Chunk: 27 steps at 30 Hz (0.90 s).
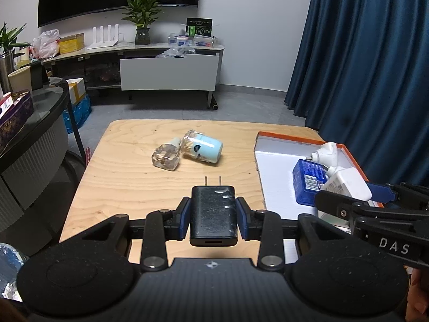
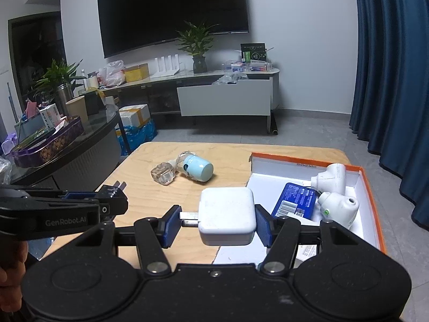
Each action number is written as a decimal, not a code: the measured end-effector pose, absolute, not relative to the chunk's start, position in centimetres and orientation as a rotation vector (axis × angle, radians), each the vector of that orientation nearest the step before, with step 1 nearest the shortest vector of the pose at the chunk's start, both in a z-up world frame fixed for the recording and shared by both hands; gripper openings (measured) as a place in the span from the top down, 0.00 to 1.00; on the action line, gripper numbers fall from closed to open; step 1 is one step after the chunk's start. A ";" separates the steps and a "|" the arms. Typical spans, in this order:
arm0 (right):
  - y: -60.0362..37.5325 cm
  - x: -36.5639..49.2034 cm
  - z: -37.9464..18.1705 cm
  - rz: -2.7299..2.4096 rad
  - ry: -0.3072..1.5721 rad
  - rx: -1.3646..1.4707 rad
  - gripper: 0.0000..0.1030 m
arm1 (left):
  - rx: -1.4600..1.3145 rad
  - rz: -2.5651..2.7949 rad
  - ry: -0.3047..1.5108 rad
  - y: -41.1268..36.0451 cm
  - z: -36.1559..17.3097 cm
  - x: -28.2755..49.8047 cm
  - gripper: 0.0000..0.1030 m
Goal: Organize rigid objects
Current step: 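Carry the black charger and white cube charger with both tools toward the tray, then lower the black charger and white cube charger with both tools over the tray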
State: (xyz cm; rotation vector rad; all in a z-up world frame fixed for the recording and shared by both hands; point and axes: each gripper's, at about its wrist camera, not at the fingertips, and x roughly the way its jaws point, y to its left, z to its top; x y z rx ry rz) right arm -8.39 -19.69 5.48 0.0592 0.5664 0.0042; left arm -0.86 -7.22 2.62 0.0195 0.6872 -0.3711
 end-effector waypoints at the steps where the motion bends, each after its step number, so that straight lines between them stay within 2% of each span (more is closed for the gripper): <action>1: -19.8 -8.4 5.5 0.000 0.566 0.060 0.33 | 0.021 -0.375 0.687 -7.4 2.6 -0.9 0.65; 27: -24.4 -11.1 6.5 -0.117 0.528 0.103 0.33 | 0.064 -0.511 0.692 -12.6 3.2 -1.8 0.65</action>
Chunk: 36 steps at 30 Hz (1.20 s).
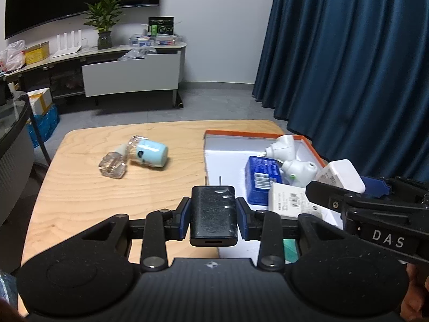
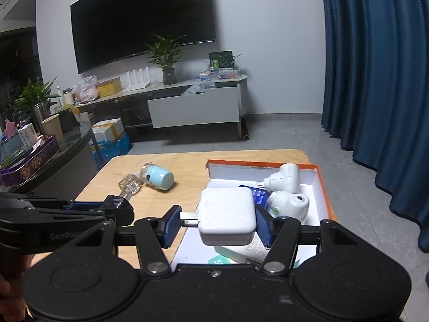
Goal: Organize rigid objects
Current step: 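Lower the black charger and white cube charger with both tools over the tray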
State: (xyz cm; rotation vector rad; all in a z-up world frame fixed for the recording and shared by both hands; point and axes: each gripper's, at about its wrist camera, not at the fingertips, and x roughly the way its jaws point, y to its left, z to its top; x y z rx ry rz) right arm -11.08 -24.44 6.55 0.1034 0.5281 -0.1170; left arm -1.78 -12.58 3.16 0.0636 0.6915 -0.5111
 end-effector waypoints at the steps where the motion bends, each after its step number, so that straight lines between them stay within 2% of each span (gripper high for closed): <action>1: -24.6 -11.2 6.6 -0.123 0.526 0.105 0.33 | 0.067 -0.517 0.690 -12.8 3.2 -1.8 0.65; 36: -28.7 -12.0 6.7 -0.237 0.500 0.147 0.33 | 0.110 -0.596 0.690 -17.5 2.9 -1.5 0.65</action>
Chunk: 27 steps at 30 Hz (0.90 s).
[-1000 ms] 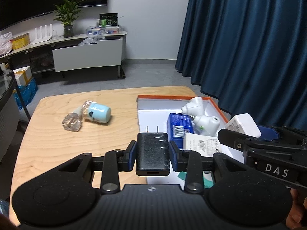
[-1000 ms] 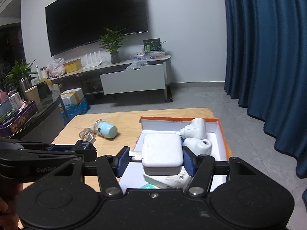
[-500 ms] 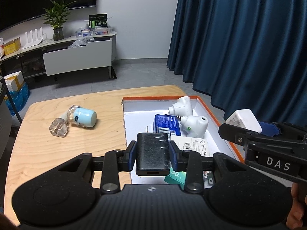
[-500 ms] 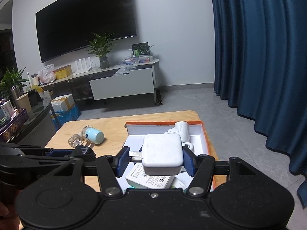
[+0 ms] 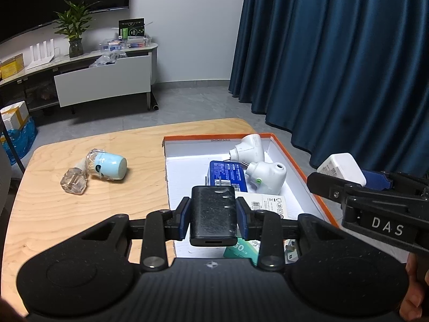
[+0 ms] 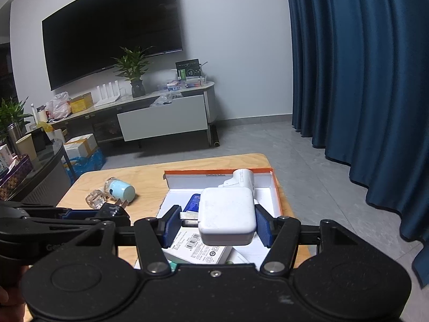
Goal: Organize rigid objects
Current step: 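Lower the black charger and white cube charger with both tools over the tray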
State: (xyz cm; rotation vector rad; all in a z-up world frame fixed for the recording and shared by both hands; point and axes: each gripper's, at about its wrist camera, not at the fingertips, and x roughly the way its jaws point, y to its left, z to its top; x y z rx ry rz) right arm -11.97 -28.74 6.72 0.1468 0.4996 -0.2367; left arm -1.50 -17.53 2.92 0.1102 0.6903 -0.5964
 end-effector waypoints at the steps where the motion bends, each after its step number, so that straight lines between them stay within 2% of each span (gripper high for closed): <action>1: -28.8 -11.9 6.7 -0.240 0.500 0.148 0.33 | 0.110 -0.598 0.691 -17.6 2.9 -1.4 0.65; 27: -31.4 -10.0 6.4 -0.264 0.510 0.170 0.33 | 0.120 -0.669 0.705 -21.4 2.4 0.2 0.65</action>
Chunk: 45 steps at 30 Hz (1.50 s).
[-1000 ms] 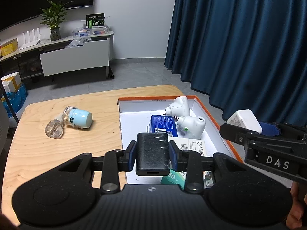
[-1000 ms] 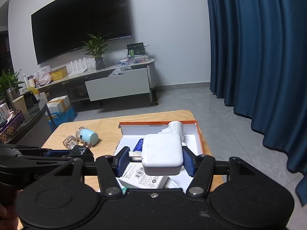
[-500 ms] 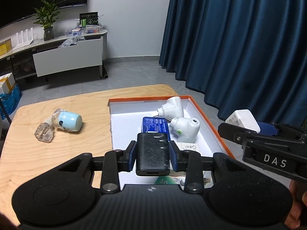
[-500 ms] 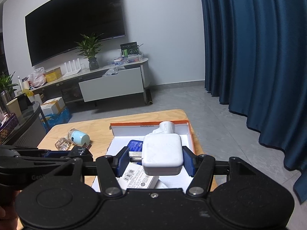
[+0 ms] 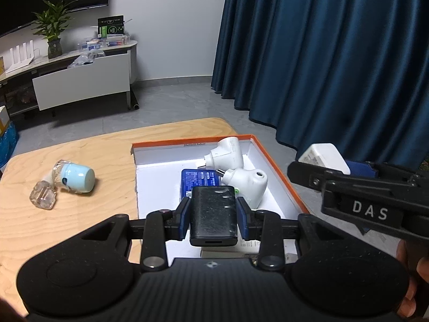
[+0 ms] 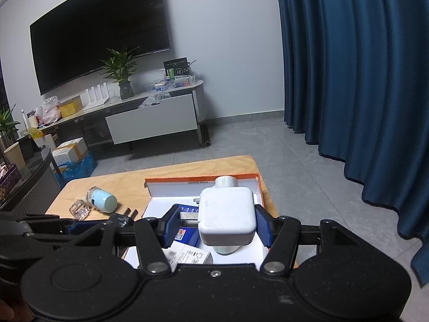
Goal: Organize rigid objects
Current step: 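Lower the black charger and white cube charger with both tools over the tray, then open the left tool to drop the black charger while the right tool releases the cube charger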
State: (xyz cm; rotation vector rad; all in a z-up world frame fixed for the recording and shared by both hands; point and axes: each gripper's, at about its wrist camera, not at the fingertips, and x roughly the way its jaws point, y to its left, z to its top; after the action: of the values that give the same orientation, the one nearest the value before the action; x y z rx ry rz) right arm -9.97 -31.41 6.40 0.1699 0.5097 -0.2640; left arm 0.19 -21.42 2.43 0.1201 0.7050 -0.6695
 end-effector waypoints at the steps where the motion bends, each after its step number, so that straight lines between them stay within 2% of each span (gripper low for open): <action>1: -31.5 -9.9 6.4 -0.262 0.510 0.169 0.33 | 0.120 -0.671 0.705 -21.5 2.4 0.3 0.65; 36: -35.4 -1.9 5.5 -0.274 0.566 0.195 0.32 | 0.120 -0.707 0.739 -24.2 1.4 3.1 0.65; 39: -35.9 -1.2 5.0 -0.265 0.574 0.210 0.28 | 0.120 -0.707 0.744 -24.2 1.3 3.2 0.65; 45: -36.2 -1.9 5.5 -0.281 0.529 0.204 0.29 | 0.120 -0.712 0.750 -24.5 1.1 3.5 0.65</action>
State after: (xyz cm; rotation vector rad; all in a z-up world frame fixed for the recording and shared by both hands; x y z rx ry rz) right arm -1.95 -36.21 5.53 0.2037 0.5294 -0.2805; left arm 3.50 -24.46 1.05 0.1200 0.7501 -0.7119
